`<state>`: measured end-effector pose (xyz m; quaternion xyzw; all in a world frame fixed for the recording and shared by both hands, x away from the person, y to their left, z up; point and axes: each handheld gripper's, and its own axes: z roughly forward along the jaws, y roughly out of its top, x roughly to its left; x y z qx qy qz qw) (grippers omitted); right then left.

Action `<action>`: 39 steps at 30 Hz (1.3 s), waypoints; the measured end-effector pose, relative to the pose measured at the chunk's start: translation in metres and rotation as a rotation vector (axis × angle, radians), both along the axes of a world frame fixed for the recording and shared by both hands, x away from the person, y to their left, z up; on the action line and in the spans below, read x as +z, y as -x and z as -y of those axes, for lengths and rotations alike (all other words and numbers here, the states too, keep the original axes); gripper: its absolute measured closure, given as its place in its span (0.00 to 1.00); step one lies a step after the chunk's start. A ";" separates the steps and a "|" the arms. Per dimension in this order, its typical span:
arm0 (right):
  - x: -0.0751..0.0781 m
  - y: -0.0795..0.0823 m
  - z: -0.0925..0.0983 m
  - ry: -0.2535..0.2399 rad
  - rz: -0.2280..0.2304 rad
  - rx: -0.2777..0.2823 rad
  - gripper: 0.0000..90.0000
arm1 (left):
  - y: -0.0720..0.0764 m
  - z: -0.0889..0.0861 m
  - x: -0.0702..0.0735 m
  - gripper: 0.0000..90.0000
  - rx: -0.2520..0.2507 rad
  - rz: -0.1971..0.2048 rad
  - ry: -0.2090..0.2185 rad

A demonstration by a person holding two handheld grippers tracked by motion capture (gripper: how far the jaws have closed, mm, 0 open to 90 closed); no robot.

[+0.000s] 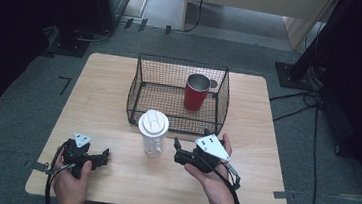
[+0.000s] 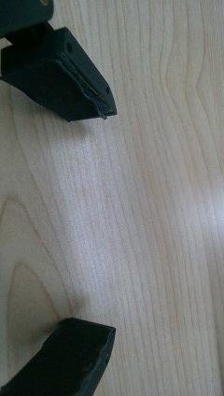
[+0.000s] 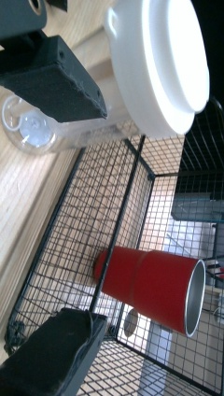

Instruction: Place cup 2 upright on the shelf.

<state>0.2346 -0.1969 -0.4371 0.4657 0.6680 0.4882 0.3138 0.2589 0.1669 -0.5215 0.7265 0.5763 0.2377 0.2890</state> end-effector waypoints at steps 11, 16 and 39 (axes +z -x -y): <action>-0.005 0.012 -0.016 -0.025 -0.010 0.062 0.03 | -0.001 0.001 0.000 0.00 0.000 -0.002 -0.003; -0.001 0.016 -0.024 -0.039 0.002 0.101 0.03 | -0.001 0.001 0.000 0.00 0.000 -0.002 -0.002; -0.011 0.003 -0.070 -0.077 -0.020 0.133 0.03 | -0.001 0.001 0.000 0.00 0.000 -0.002 -0.003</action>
